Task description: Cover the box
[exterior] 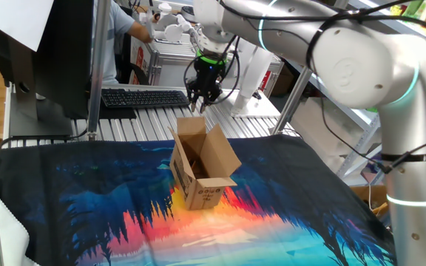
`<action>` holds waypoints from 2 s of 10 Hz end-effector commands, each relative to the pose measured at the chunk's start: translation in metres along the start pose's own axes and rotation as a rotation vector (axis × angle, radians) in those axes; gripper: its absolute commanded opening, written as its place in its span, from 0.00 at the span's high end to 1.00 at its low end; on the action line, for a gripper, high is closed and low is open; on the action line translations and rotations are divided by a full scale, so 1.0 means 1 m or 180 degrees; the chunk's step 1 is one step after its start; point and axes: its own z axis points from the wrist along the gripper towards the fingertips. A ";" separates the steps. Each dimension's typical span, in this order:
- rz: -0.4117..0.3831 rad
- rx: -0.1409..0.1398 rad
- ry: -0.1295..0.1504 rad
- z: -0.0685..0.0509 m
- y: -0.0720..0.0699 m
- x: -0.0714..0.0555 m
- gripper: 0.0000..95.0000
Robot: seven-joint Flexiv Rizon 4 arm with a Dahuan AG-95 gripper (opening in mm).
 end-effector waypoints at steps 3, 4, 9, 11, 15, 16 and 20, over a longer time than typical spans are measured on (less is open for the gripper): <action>0.0012 -0.0019 -0.0103 0.001 -0.002 0.004 0.80; 0.0018 -0.0023 -0.0108 0.001 -0.002 0.004 0.80; 0.0025 -0.0027 -0.0101 0.002 -0.003 0.004 0.80; 0.0029 -0.0029 -0.0111 0.003 -0.003 0.004 0.80; 0.0043 -0.0035 -0.0141 0.005 -0.003 0.004 0.80; 0.0048 -0.0038 -0.0147 0.005 -0.003 0.004 0.80; 0.0069 -0.0039 -0.0148 0.008 -0.004 0.004 0.80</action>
